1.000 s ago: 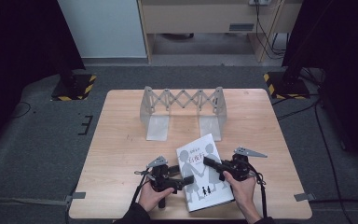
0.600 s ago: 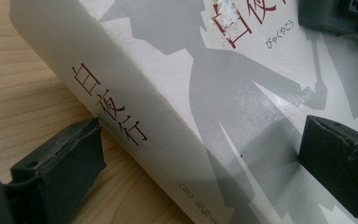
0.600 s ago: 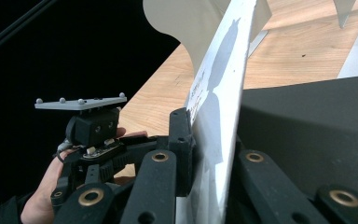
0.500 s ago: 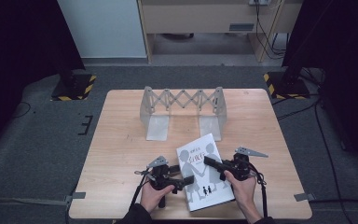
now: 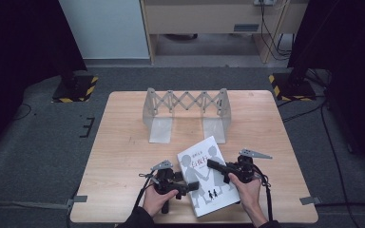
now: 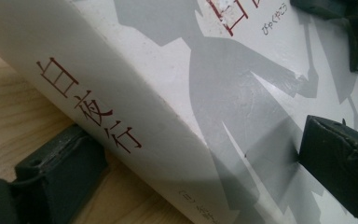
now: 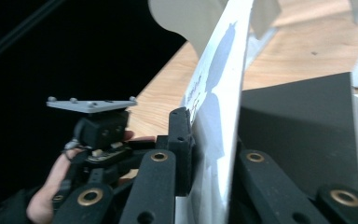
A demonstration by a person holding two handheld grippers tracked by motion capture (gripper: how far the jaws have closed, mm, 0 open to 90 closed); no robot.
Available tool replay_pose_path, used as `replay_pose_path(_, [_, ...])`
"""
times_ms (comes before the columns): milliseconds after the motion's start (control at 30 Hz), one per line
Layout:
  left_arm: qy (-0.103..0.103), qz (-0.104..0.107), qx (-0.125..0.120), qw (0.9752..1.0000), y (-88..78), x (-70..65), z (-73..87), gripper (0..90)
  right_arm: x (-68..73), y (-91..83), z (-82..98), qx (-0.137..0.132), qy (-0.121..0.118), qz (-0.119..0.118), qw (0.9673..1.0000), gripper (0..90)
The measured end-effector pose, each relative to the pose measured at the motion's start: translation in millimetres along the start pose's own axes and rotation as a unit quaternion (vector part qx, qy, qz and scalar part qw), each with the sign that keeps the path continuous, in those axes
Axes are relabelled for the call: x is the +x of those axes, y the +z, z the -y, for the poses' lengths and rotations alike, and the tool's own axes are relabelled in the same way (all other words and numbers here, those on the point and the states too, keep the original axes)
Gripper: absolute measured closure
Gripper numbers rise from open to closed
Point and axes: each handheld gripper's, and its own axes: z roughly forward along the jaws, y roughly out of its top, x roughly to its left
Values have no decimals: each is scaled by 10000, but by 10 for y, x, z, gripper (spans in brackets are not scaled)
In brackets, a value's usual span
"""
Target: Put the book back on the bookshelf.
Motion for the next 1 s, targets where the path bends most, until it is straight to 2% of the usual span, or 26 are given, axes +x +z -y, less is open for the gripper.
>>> replay_pose_path(67, [-56, -29, 68, 10000, 12, 3, -2, 2, -20, 14, 6, 145, -170, 190, 9996, 756])
replay_pose_path(167, [-23, -87, 80, 9999, 18, -7, -5, 5, -34, 20, 10, 274, -335, 310, 9986, 701])
replay_pose_path(300, [2, -144, 88, 9999, 23, -13, -7, 19, -68, 31, 24, 433, -751, 584, 9945, 567])
replay_pose_path(467, [46, -204, 126, 9997, 28, -26, -9, 28, -109, 17, 50, 495, -843, 759, 9923, 474])
replay_pose_path(533, [57, -242, 137, 9996, 26, -28, -10, 45, -127, 11, 58, 587, -962, 979, 9888, 421])
replay_pose_path(667, [72, -281, 144, 9995, 26, -33, -11, 55, -168, -1, 82, 600, -947, 1023, 9884, 398])
replay_pose_path(833, [83, -338, 149, 9993, 18, -31, -12, 77, -193, -26, 87, 757, -1125, 1296, 9823, 356])
replay_pose_path(867, [69, -340, 132, 9993, 19, -31, -10, 91, -202, -24, 97, 936, -1173, 1485, 9775, 328])
replay_pose_path(1000, [50, -335, 120, 9994, 20, -28, -10, 92, -253, -28, 129, 852, -987, 1395, 9816, 328])
